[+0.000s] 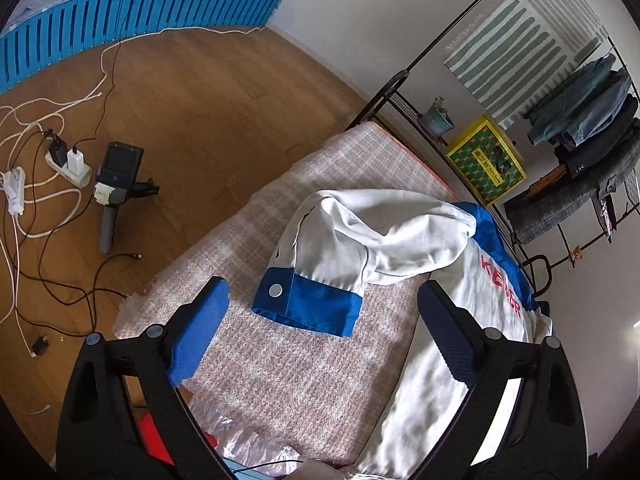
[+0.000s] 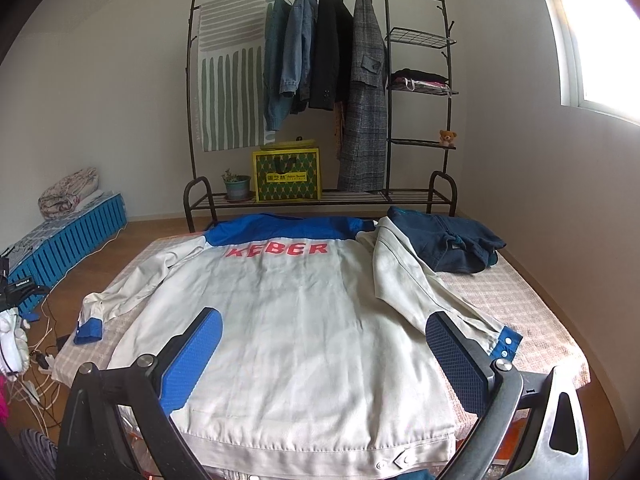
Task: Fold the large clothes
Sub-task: 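Grasp the blue cuff of the jacket sleeve with the left tool and lift, then carry the held sleeve across the jacket back with the left tool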
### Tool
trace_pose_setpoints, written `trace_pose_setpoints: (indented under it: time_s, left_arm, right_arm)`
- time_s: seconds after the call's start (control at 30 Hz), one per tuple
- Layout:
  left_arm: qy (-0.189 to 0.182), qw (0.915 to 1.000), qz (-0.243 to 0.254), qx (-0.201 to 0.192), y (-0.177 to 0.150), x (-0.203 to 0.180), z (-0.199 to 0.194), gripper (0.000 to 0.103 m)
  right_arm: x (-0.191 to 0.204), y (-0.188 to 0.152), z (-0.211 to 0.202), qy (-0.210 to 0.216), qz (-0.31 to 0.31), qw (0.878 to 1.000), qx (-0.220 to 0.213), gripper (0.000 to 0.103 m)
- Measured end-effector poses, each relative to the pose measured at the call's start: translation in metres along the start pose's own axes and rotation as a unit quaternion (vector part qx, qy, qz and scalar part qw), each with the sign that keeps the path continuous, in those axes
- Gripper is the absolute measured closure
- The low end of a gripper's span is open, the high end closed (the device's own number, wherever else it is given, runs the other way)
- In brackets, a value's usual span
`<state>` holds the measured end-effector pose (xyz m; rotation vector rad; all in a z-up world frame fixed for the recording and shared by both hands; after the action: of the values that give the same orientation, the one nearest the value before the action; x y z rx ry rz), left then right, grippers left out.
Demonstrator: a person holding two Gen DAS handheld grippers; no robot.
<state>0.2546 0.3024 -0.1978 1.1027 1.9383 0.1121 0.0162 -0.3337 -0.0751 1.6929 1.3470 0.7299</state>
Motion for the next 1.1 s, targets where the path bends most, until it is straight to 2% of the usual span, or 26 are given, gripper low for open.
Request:
trace_pose_setpoints:
  time_s: [0.07,0.3,0.4,0.47,0.5,0.53,0.57,0.6,0.7,0.83,1.0,1.1]
  left_arm:
    - [-0.003,0.9994,-0.032,0.011,0.005,0.014,0.021,0.016]
    - [-0.028,0.9906,-0.097,0.092,0.0,0.048,0.099,0.016]
    - [-0.012,0.9894,-0.104,0.1,-0.006,0.054,0.118,0.016]
    - [-0.003,0.9909,-0.103,0.086,-0.006,0.054,0.122,0.019]
    - [0.0,0.992,-0.096,0.083,-0.007,0.049,0.123,0.025]
    - [0.006,0.9928,-0.083,0.086,-0.007,0.044,0.125,0.041]
    - [0.019,0.9931,-0.069,0.093,-0.007,0.04,0.128,0.068]
    - [0.025,0.9932,-0.058,0.098,-0.006,0.038,0.131,0.078]
    - [0.021,0.9962,-0.027,0.08,0.0,0.021,0.123,0.08]
    - [0.004,0.998,0.045,0.046,0.004,-0.019,0.094,0.082]
    - [-0.029,0.9871,0.153,0.037,-0.022,-0.087,0.05,0.083]
    - [-0.058,0.976,0.206,0.039,-0.051,-0.125,0.025,0.084]
  right_arm:
    - [0.009,0.0,0.003,0.003,-0.012,1.0,0.002,0.0]
    - [0.03,-0.007,0.015,0.008,-0.058,0.998,0.011,0.0]
    - [0.033,-0.009,0.022,0.012,-0.062,0.998,0.022,0.0]
    - [0.034,-0.01,0.025,0.017,-0.062,0.998,0.026,0.0]
    - [0.035,-0.01,0.027,0.018,-0.062,0.998,0.027,0.0]
    - [0.035,-0.01,0.029,0.02,-0.062,0.997,0.029,0.0]
    - [0.036,-0.011,0.03,0.022,-0.062,0.997,0.031,0.0]
    - [0.037,-0.011,0.032,0.024,-0.06,0.997,0.034,0.0]
    - [0.041,-0.014,0.038,0.036,-0.056,0.997,0.042,0.0]
    - [0.05,-0.019,0.049,0.062,-0.062,0.994,0.059,0.0]
    - [0.073,-0.022,0.079,0.144,-0.062,0.981,0.116,0.002]
    - [0.091,-0.019,0.101,0.199,-0.049,0.968,0.147,0.008]
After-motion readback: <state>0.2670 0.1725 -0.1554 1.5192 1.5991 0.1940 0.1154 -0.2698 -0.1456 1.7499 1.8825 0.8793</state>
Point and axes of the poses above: each gripper's, at about its wrist camera, not at the fingertips, and z roughly the way its jaws point, x to its left, y to its top, the point moved 4 cm from there along z, roughly the way its jaws point, and after that the axes turned 8 degrees about -y, right-handed, at the moved point
